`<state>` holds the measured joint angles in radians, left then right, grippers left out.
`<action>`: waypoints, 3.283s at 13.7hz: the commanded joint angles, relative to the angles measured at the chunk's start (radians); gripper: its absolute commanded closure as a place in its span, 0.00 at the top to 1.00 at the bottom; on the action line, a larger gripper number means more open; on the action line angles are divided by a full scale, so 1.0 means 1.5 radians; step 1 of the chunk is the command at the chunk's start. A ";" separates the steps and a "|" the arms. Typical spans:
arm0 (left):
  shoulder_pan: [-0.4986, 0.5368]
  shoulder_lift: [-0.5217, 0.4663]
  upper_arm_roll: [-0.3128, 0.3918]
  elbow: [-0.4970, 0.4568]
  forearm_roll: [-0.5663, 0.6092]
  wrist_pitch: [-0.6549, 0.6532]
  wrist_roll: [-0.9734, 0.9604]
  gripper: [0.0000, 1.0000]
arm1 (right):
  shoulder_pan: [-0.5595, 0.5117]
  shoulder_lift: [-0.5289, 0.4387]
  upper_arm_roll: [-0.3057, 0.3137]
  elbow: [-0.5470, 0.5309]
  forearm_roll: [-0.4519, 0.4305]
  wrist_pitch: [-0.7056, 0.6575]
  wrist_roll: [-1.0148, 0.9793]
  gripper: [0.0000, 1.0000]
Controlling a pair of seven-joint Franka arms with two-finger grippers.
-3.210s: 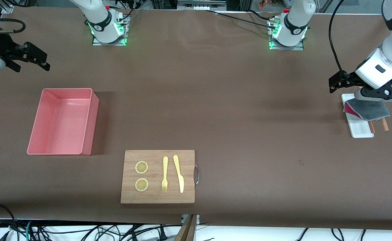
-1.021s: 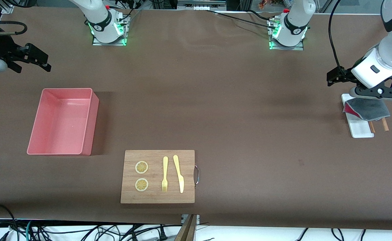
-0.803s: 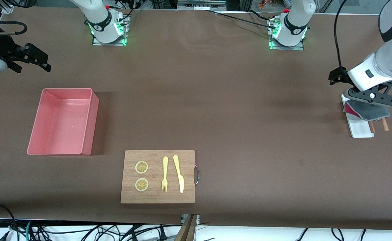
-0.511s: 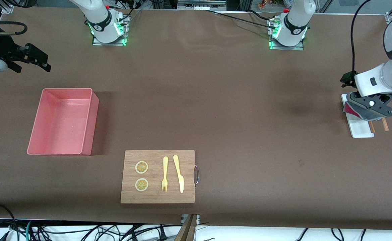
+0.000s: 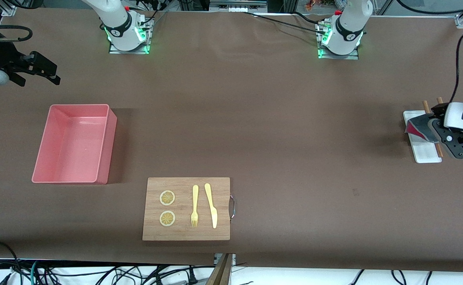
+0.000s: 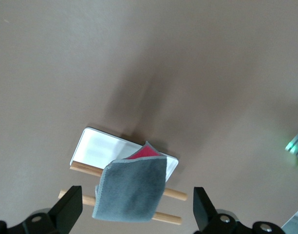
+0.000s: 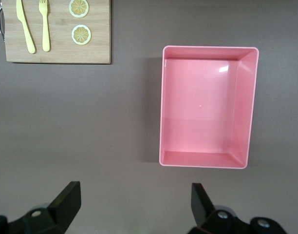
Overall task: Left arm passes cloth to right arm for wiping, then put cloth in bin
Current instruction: 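Lower the left gripper onto the grey-pink cloth on the white tray and grasp, then lift the cloth with the left gripper while the right gripper reaches toward it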
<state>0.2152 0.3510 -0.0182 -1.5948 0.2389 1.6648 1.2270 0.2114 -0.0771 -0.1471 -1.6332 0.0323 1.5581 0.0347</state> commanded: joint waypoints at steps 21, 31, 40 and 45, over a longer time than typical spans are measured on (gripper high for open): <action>0.104 0.184 -0.006 0.089 -0.055 -0.021 0.210 0.00 | -0.006 0.004 -0.001 0.014 -0.004 -0.008 -0.007 1.00; 0.006 0.124 -0.015 0.160 -0.048 -0.176 0.177 0.00 | -0.005 0.004 0.000 0.014 -0.031 -0.010 -0.006 1.00; -0.128 0.120 -0.019 0.292 -0.341 -0.371 -0.264 0.00 | 0.006 0.040 0.011 0.011 -0.036 -0.014 -0.009 1.00; -0.223 0.121 -0.018 0.340 -0.528 -0.312 -0.615 0.00 | 0.035 0.074 0.036 0.014 -0.025 -0.064 -0.061 1.00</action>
<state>-0.0475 0.5200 -0.0568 -1.1388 -0.5065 1.1606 0.4781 0.2472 0.0253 -0.1090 -1.6353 -0.0079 1.4971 0.0077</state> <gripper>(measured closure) 0.978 0.000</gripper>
